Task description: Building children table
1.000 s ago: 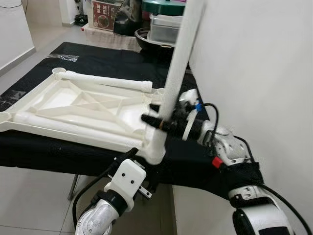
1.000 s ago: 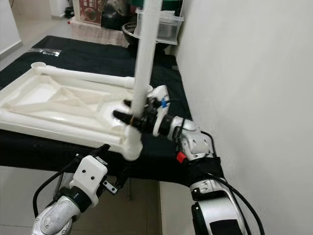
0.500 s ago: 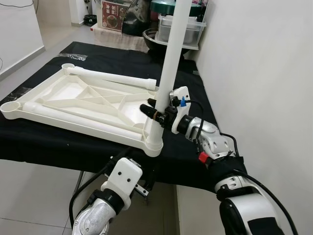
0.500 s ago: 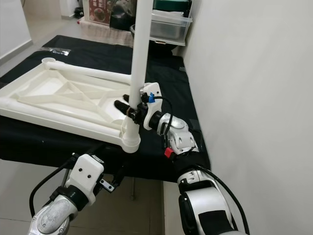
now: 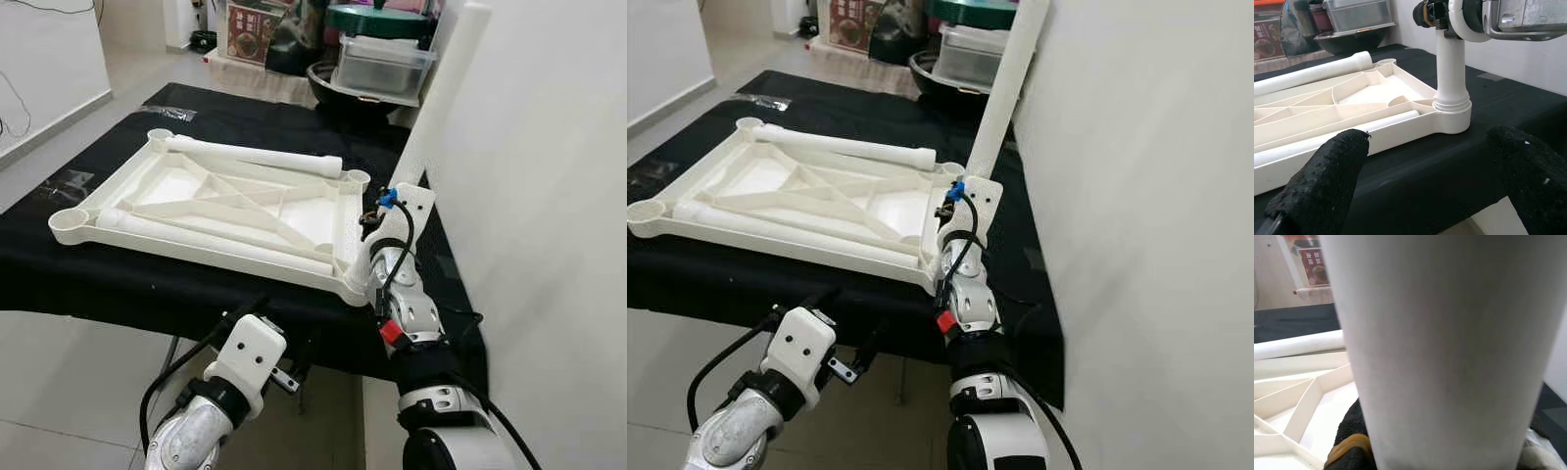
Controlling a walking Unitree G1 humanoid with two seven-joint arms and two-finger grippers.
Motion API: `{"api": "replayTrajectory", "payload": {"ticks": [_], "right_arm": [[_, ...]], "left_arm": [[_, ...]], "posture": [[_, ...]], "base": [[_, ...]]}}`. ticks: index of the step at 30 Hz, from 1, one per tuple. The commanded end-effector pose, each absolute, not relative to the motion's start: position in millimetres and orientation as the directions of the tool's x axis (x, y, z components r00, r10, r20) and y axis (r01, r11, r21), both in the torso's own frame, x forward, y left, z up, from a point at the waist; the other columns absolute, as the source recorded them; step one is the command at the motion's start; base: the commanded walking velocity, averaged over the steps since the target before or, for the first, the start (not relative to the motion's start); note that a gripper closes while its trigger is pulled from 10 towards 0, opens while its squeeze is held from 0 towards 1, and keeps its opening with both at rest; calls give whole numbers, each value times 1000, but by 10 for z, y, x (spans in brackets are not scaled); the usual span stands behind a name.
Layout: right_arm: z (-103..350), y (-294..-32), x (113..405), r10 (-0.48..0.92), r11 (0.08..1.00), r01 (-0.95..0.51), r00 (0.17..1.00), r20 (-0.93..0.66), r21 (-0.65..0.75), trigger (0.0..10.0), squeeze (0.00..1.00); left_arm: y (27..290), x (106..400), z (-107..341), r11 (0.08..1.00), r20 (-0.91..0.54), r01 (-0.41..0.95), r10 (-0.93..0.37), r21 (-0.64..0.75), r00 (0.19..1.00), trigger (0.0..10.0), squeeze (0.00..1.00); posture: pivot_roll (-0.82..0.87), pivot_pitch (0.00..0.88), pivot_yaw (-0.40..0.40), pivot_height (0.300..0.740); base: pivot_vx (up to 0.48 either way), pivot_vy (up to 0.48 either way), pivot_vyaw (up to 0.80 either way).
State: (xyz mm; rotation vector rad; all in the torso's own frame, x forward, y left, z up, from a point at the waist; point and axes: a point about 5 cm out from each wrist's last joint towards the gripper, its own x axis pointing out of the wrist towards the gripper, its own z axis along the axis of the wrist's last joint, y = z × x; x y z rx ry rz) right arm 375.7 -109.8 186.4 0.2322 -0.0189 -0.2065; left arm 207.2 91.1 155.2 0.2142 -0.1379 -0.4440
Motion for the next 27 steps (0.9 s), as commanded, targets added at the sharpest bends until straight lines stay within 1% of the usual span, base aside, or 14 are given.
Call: {"api": "replayTrajectory", "payload": {"ticks": [1,2,3,7,8,11,12,15,16,17,19,20,23,27], "right_arm": [[1701,-1148,3747,-219,926,234,972,-84,296,10000,0],[1728,-1132,3764,-199,933,209,978,-66,294,10000,0],[1782,-1121,3790,-138,951,138,990,-18,277,10000,1000],[1919,-1051,3813,99,948,-125,990,101,292,10000,1000],[1946,-1074,3815,187,927,-218,974,128,307,10000,0],[1967,-1089,3800,227,913,-260,964,140,315,10000,0],[1992,-1099,3782,351,871,-385,922,163,304,10000,0],[2000,-1112,3764,464,823,-493,870,167,283,10000,0],[1994,-1118,3726,608,744,-625,780,148,237,10000,0],[1994,-1118,3726,608,744,-625,780,148,237,10000,0],[1960,-1122,3642,797,576,-797,597,91,183,10000,0],[1960,-1122,3642,797,576,-797,597,91,183,10000,0],[1900,-1052,3549,919,386,-908,393,15,161,10000,0],[1886,-997,3504,955,294,-944,297,-6,147,10000,0]], "left_arm": [[891,2071,1525,872,72,424,-453,246,889,10000,0],[888,2071,1524,871,72,426,-455,247,888,10000,0],[886,2071,1523,870,72,426,-455,247,888,10000,0],[876,2068,1514,870,72,427,-456,245,887,10000,0],[873,2067,1509,871,71,427,-455,241,888,10000,0],[872,2067,1505,872,71,428,-455,237,888,10000,0],[866,2068,1504,871,71,429,-457,237,887,10000,0],[861,2072,1504,870,72,430,-458,239,886,10000,0],[857,2080,1512,870,74,431,-459,241,885,10000,0],[857,2080,1512,870,74,431,-459,241,885,10000,0],[856,2091,1524,869,77,431,-460,242,885,10000,0],[856,2091,1524,869,77,431,-460,242,885,10000,0],[864,2089,1540,868,80,432,-462,243,883,10000,0],[869,2085,1548,869,82,431,-461,241,884,10000,0]], "posture": [[111,43,-158,740],[111,43,-158,740],[111,43,-158,740],[110,38,-167,740],[105,34,-163,740],[104,34,-164,740],[104,34,-166,740],[105,34,-168,740],[103,45,-165,740],[103,45,-165,740],[104,52,-166,740],[104,52,-166,740],[108,52,-169,740],[110,55,-166,740]], "base": [[0,0,0],[0,0,0],[0,0,0],[0,0,0],[0,0,0],[0,0,0],[0,0,0],[0,0,0],[0,0,0],[0,0,0],[0,0,0],[0,0,0],[0,0,0],[0,0,0]]}}
